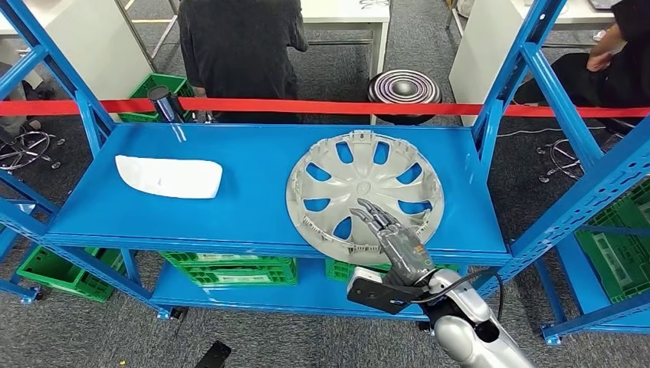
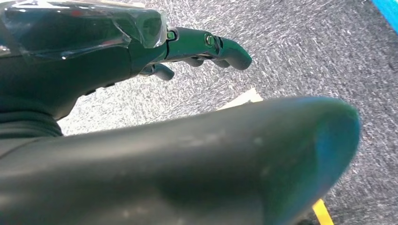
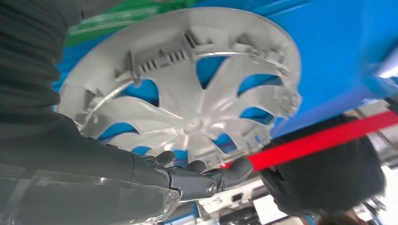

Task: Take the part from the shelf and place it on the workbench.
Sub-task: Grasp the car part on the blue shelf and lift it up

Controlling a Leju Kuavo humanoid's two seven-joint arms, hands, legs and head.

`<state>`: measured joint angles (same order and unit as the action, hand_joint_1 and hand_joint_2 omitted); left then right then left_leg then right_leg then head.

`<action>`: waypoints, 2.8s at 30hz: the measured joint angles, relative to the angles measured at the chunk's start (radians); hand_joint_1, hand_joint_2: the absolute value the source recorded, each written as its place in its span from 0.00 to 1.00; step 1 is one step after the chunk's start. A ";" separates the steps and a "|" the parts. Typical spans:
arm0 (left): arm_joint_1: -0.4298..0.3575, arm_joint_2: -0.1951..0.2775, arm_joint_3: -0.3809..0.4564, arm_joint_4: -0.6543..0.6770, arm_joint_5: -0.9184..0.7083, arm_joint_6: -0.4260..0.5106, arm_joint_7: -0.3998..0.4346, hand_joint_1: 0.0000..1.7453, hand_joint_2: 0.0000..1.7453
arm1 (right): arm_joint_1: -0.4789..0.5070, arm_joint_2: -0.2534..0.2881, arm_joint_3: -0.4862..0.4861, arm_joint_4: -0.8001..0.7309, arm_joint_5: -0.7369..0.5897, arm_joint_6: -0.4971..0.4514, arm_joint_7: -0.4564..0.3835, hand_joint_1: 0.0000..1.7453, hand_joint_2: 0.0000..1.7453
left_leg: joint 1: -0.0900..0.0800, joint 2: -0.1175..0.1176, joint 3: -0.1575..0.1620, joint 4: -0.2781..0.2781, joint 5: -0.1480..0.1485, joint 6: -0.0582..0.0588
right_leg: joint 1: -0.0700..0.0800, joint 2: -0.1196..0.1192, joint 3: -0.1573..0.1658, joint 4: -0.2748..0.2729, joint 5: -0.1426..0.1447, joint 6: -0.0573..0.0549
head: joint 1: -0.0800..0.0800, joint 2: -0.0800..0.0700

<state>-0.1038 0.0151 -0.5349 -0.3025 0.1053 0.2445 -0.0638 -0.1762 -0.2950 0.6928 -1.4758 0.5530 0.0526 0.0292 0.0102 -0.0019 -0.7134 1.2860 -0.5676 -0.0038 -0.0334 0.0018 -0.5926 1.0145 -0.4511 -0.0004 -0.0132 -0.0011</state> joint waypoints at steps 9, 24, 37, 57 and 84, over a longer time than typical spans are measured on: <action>-0.011 0.007 0.000 0.000 -0.008 0.000 0.007 0.00 0.00 | -0.020 -0.026 0.009 0.030 0.081 0.018 0.030 0.00 1.00 | -0.010 0.001 0.144 -0.309 0.134 0.045 | 0.004 0.002 -0.007 0.008 -0.006 0.026 | 0.002 0.000; -0.017 0.007 0.000 0.000 -0.022 -0.012 0.013 0.00 0.00 | -0.030 -0.083 0.034 0.108 0.211 -0.001 0.068 0.00 1.00 | -0.019 -0.004 0.130 -0.276 0.109 0.029 | 0.006 0.000 0.004 -0.007 -0.001 0.010 | 0.003 0.000; -0.019 0.013 -0.001 0.000 -0.023 -0.012 0.015 0.00 0.00 | 0.001 -0.114 0.017 0.139 0.395 -0.001 0.105 0.00 1.00 | -0.011 0.000 0.130 -0.288 0.118 0.030 | 0.009 0.006 0.011 -0.011 -0.005 0.012 | 0.000 0.000; -0.018 0.012 0.001 0.000 -0.015 -0.011 -0.001 0.00 0.00 | -0.007 -0.173 0.015 0.229 0.502 -0.056 0.109 1.00 1.00 | -0.011 -0.004 0.122 -0.228 0.072 0.018 | 0.001 -0.001 0.020 -0.016 -0.002 0.007 | 0.001 0.000; 0.013 -0.008 0.041 0.005 0.015 0.023 -0.044 0.00 0.00 | 0.068 -0.114 -0.106 0.220 0.565 -0.493 0.046 1.00 1.00 | -0.025 -0.006 0.148 -0.291 0.116 0.040 | 0.013 -0.002 0.013 -0.009 -0.007 0.023 | 0.004 0.000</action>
<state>-0.0913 0.0072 -0.4934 -0.2978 0.1200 0.2674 -0.1075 -0.1078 -0.4087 0.5865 -1.2556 1.1176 -0.4400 0.0755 -0.0150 -0.0076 -0.5653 0.9953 -0.4518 0.0365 -0.0201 0.0002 -0.5796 1.0056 -0.4581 0.0224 -0.0096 -0.0011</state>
